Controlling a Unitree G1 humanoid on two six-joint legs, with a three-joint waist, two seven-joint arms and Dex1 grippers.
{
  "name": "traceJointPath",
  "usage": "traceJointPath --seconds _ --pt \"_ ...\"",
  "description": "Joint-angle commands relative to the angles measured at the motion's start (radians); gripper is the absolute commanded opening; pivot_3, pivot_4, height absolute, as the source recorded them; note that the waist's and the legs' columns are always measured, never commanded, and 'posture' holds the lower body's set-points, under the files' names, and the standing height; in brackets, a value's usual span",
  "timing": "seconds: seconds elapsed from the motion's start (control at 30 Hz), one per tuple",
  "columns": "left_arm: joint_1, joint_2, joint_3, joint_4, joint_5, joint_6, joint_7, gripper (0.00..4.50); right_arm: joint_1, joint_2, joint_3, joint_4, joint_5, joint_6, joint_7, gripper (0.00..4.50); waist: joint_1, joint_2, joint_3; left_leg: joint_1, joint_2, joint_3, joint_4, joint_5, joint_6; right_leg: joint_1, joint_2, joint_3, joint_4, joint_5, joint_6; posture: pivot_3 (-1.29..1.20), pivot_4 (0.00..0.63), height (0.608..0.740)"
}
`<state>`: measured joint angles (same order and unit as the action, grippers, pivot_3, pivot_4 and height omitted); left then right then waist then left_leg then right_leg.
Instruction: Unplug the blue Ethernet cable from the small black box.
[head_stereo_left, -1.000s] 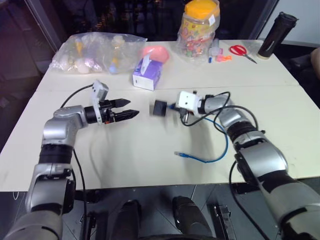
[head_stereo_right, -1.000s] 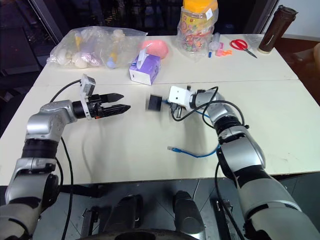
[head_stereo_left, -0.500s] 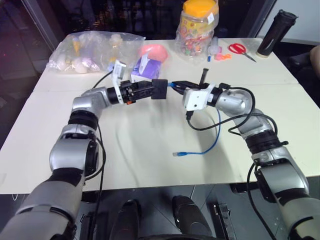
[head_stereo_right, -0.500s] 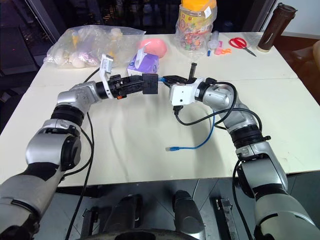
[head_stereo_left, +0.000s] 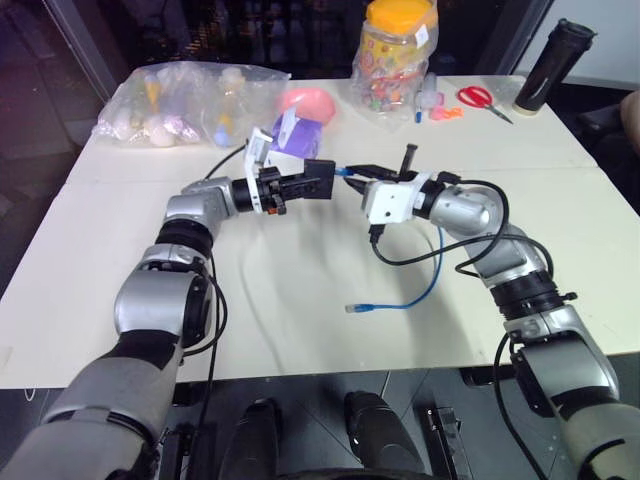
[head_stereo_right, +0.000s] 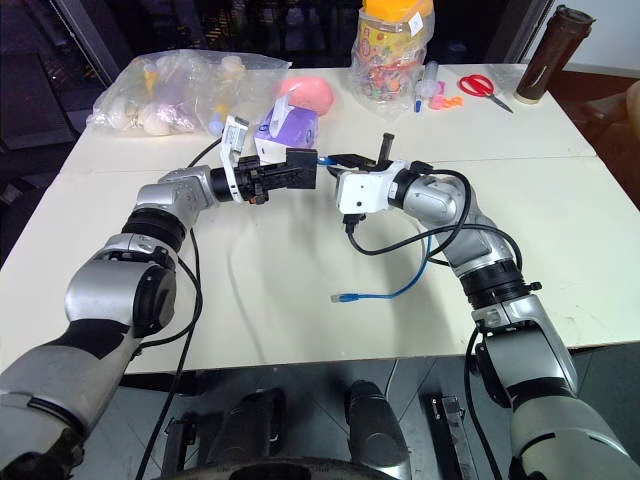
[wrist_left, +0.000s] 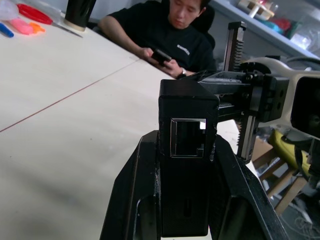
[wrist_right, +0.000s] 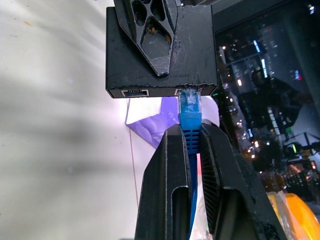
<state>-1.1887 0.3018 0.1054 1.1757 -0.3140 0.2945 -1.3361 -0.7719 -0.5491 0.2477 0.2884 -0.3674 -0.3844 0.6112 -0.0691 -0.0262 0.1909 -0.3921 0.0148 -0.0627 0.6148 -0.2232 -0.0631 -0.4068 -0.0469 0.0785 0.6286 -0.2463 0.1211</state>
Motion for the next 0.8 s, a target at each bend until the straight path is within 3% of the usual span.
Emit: traceJointPath --seconds 0.03,0.1,0.2,0.3,0.4,0.6,0.8 --pt "-0.007 0.017 0.038 -0.025 -0.014 0.009 0.003 0.53 0.089 -0.047 -0.077 -0.145 0.021 0.133 0.008 2.21 0.003 0.000 0.000 0.000 0.000 0.000 0.000 0.000 0.000 0.000 0.000 0.000 0.000 0.000 0.000 0.00 0.150 0.739" --pt "-0.002 0.016 0.050 -0.029 -0.022 0.022 0.000 0.53 0.172 -0.005 -0.147 -0.257 0.132 0.268 0.001 3.22 0.011 0.000 0.000 -0.001 0.000 -0.001 0.000 0.000 0.000 0.001 0.000 0.000 -0.001 0.000 0.000 0.00 0.150 0.739" --pt "-0.022 0.000 0.134 -0.027 -0.098 0.106 0.022 0.53 0.275 0.160 -0.283 -0.488 0.462 0.623 -0.033 3.22 0.015 0.000 0.000 -0.001 0.000 -0.001 0.000 0.000 0.000 0.000 0.000 0.000 0.000 0.000 0.000 0.00 0.150 0.739" --pt "-0.021 -0.015 0.164 -0.065 -0.149 0.226 -0.029 0.53 0.337 0.362 -0.418 -0.687 0.941 0.990 -0.169 3.22 0.013 0.000 0.000 0.000 0.001 -0.002 0.001 0.000 0.000 0.000 0.000 -0.001 0.002 0.000 0.000 0.00 0.150 0.739" --pt "0.025 -0.045 0.172 -0.197 -0.235 0.405 -0.087 0.53 0.370 0.541 -0.506 -0.719 1.281 1.159 -0.364 3.22 0.015 0.000 0.000 0.000 0.001 -0.005 0.001 0.000 0.000 0.002 0.000 -0.003 0.002 0.000 0.000 0.00 0.150 0.739" --pt "0.141 -0.059 0.106 -0.420 -0.272 0.550 -0.098 0.53 0.360 0.574 -0.526 -0.733 1.429 1.180 -0.488 3.22 0.018 0.000 0.000 0.000 0.001 -0.004 0.001 0.000 0.000 0.002 0.000 -0.002 0.002 0.000 -0.001 0.00 0.150 0.739" --pt "0.189 -0.074 0.094 -0.521 -0.302 0.602 -0.052 0.53 0.331 0.572 -0.534 -0.693 1.496 1.149 -0.538 3.22 0.024 0.000 0.000 0.000 0.001 -0.003 0.000 0.000 0.000 0.001 0.000 -0.002 0.001 0.000 -0.001 0.00 0.150 0.739"
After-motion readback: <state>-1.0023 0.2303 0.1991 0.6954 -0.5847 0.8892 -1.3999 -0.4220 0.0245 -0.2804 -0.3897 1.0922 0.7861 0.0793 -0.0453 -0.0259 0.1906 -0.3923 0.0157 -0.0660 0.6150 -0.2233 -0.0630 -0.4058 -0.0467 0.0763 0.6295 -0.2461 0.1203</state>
